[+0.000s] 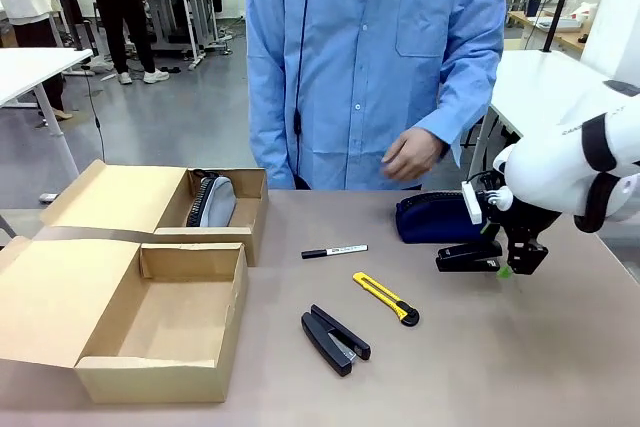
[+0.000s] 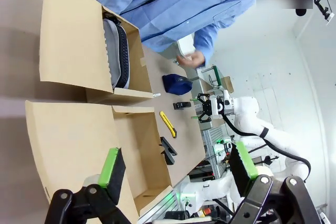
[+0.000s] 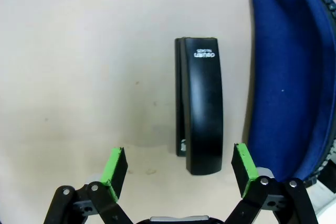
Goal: Place items inside the box.
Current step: Pick up a Pencil pouch or Stapler and place it inside the Mailer Box closest to the robot.
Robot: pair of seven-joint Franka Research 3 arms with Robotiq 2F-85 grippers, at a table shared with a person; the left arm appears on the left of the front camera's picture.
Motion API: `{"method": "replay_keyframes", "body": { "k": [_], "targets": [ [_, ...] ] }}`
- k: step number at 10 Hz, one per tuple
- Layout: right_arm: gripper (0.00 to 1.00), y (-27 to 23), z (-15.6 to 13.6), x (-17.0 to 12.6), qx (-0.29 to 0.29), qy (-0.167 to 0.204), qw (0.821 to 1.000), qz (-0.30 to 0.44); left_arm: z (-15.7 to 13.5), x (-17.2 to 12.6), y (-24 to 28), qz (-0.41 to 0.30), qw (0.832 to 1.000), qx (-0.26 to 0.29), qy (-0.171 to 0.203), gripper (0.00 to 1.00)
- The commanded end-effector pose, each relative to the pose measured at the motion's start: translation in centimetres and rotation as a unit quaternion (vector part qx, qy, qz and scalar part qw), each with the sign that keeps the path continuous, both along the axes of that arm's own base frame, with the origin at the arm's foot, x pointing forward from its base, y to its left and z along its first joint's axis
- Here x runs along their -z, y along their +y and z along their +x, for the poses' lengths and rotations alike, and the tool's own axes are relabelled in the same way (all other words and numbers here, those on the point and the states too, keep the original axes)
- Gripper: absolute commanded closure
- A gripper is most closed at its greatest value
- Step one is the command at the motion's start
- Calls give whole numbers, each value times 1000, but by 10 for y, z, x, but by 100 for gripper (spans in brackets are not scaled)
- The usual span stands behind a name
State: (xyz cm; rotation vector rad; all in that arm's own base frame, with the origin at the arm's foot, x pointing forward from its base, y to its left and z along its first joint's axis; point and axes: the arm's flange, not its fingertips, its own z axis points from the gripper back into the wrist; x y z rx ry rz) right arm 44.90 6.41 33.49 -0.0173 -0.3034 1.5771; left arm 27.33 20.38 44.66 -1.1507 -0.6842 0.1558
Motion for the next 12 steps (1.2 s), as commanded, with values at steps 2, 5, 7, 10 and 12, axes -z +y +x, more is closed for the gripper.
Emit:
{"method": "replay_keyframes", "body": {
  "k": [2, 5, 7, 10, 12],
  "targets": [
    [0, -5, 18, 15, -16, -19, 999, 43, 0, 0, -1, -5, 1000, 0, -15, 0],
    [0, -66, -22, -31, 12, -36, 997, 63, 0, 0, -1, -5, 1000, 0, -15, 0],
    [0, -122, -67, -65, 43, -24, 992, 115, 0, 0, -1, -5, 1000, 0, -15, 0],
    [0, -222, -129, -71, 144, 10, 928, 344, 0, 0, -1, -5, 1000, 0, -15, 0],
    [0, -260, -164, -61, 180, 8, 858, 481, 0, 0, -1, -5, 1000, 0, -15, 0]
  ]
}}
